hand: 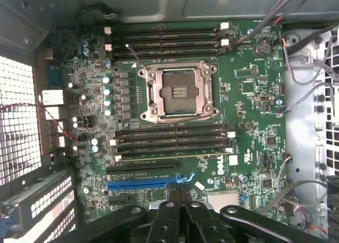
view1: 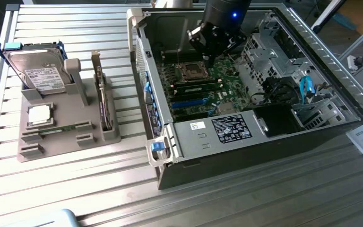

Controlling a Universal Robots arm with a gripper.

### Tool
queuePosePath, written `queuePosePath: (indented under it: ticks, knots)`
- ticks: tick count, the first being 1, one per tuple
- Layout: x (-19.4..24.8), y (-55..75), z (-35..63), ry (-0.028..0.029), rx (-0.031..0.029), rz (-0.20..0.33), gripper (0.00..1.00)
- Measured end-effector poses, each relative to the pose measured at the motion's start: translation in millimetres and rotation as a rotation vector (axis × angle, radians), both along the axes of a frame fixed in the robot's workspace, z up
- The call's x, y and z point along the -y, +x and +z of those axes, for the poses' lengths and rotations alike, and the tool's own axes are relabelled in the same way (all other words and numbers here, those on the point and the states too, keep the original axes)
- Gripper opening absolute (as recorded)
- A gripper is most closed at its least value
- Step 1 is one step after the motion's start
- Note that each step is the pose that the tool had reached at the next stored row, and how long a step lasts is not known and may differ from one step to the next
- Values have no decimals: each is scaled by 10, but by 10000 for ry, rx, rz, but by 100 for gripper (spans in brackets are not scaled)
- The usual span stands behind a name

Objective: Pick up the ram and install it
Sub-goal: 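Press down the ram until it locks into place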

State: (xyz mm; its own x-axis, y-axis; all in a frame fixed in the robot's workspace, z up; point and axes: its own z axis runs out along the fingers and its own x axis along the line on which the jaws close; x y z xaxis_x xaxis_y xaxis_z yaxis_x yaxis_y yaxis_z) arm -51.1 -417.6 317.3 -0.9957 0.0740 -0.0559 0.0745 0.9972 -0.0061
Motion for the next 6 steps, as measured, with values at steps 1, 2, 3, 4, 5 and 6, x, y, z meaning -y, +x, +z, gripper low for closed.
queuePosePath:
  ticks: [1, 2, 3, 4, 5, 6]
  knots:
    - [0, 0, 0, 0, 0, -111, 11]
    - [0, 0, 0, 0, 0, -167, 11]
    - [0, 0, 0, 0, 0, -217, 11]
    - [0, 0, 0, 0, 0, -272, 11]
    - [0, 0, 0, 0, 0, -327, 11]
    - [0, 0, 0, 0, 0, -380, 11]
